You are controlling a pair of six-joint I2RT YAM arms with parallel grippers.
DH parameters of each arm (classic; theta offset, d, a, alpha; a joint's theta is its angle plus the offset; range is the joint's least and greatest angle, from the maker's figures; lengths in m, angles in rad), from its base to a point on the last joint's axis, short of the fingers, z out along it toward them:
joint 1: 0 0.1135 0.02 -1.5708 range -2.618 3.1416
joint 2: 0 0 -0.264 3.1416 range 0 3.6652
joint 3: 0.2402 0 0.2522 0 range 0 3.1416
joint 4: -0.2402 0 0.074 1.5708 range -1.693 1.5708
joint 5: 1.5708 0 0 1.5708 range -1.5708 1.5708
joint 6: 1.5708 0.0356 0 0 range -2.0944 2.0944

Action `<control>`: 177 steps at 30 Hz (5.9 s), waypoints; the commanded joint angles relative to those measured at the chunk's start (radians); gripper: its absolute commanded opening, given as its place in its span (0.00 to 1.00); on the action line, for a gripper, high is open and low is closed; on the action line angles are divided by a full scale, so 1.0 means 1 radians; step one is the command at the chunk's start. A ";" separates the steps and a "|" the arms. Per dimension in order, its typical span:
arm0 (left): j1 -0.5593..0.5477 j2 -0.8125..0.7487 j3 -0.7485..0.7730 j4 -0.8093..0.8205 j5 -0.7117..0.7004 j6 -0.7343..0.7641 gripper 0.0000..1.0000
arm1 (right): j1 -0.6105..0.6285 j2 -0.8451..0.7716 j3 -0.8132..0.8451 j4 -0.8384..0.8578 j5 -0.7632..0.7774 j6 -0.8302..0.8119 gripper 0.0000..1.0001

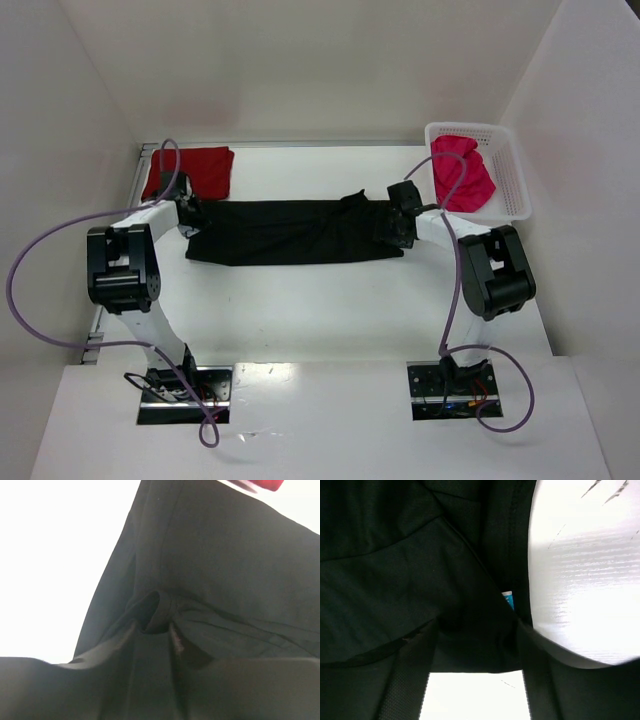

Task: Fold and stack the t-shirts
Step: Fold the other side of the tshirt into a rectangle, then rotate the tshirt 90 degrees

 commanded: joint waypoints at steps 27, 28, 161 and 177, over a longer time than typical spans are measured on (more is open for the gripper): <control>0.066 0.024 0.045 0.029 -0.075 0.012 0.14 | -0.001 -0.108 -0.076 -0.119 0.085 0.054 0.12; 0.066 0.024 0.055 0.029 -0.062 0.012 0.14 | -0.001 -0.108 -0.076 -0.130 0.085 0.054 0.12; -0.565 -0.125 0.196 -0.371 -0.022 0.366 0.46 | -0.029 0.348 0.762 -0.048 -0.012 -0.103 0.30; -0.606 0.001 0.139 -0.251 0.022 0.401 0.10 | 0.004 0.458 0.629 -0.001 0.039 -0.066 0.00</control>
